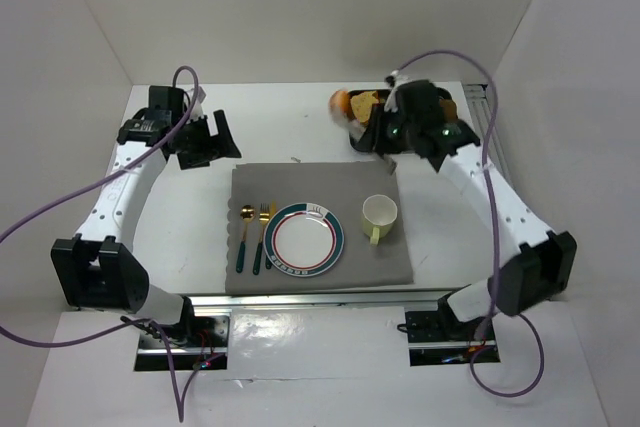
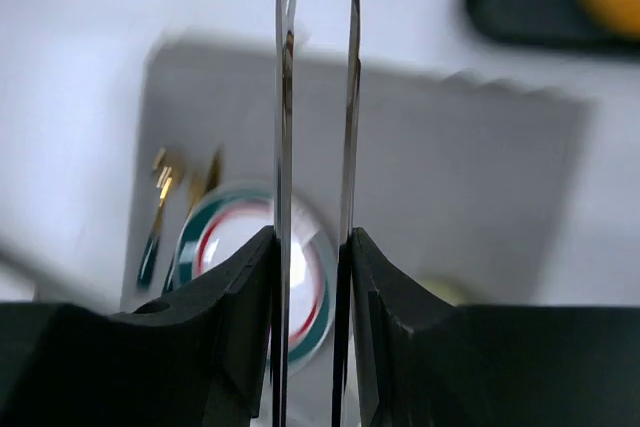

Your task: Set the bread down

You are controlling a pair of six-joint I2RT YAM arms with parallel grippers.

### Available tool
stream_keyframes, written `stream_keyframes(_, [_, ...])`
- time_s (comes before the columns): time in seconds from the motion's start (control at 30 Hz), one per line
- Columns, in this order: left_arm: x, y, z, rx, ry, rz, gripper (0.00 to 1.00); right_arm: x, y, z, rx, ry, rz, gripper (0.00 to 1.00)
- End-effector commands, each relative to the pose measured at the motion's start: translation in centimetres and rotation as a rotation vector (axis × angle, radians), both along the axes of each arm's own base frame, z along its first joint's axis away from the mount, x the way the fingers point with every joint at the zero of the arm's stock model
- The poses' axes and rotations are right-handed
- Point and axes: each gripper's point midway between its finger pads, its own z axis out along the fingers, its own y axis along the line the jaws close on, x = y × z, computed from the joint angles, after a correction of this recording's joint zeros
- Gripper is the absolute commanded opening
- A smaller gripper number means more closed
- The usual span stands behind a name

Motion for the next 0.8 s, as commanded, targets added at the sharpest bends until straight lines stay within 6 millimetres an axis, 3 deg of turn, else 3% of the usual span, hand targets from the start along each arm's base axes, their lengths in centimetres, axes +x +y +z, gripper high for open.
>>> stream_keyframes(0.0, [0.1,0.5,1.4,0.013,-0.057,0.03,1.0,-9.0,4.6,-1.7,0.001,0.092,0.316,0.25])
stream_keyframes(0.03, [0.1,0.5,1.4,0.004,-0.053,0.04,1.0,-11.9,6.2,-2.3,-0.016,0.127,0.396,0.25])
stream_keyframes(0.07, [0.1,0.6,1.4,0.011,-0.054,0.046,1.0,-13.7,6.3,-2.9,-0.026,0.149,0.419,0.25])
stream_keyframes(0.2, [0.4,0.7,1.4,-0.01,-0.057,0.062,1.0,-18.8,7.9,-5.5,-0.066,0.26,0.506,0.25])
stream_keyframes(0.3, [0.3,0.5,1.4,-0.021,-0.056,0.053,1.0,-21.3,8.5,-7.0,-0.118,0.31,0.548,0.25])
stream_keyframes(0.4, [0.2,0.5,1.1,-0.02,-0.047,0.053,1.0,-22.3,8.2,-8.9,-0.185,0.357,0.549,0.28])
stream_keyframes(0.5, [0.2,0.3,0.8,-0.027,-0.036,0.047,1.0,-21.9,8.3,-9.3,-0.201,0.365,0.541,0.42])
stream_keyframes(0.53, [0.2,0.3,0.8,-0.027,-0.036,0.047,1.0,-21.8,8.1,-9.1,-0.215,0.357,0.543,0.55])
stream_keyframes(0.57, [0.1,0.3,0.4,-0.021,-0.03,0.041,1.0,-21.7,8.0,-9.2,-0.232,0.365,0.534,0.57])
stream_keyframes(0.77, [0.2,0.3,0.1,-0.021,-0.02,0.041,1.0,-19.3,8.2,-5.7,-0.259,0.273,0.507,0.6])
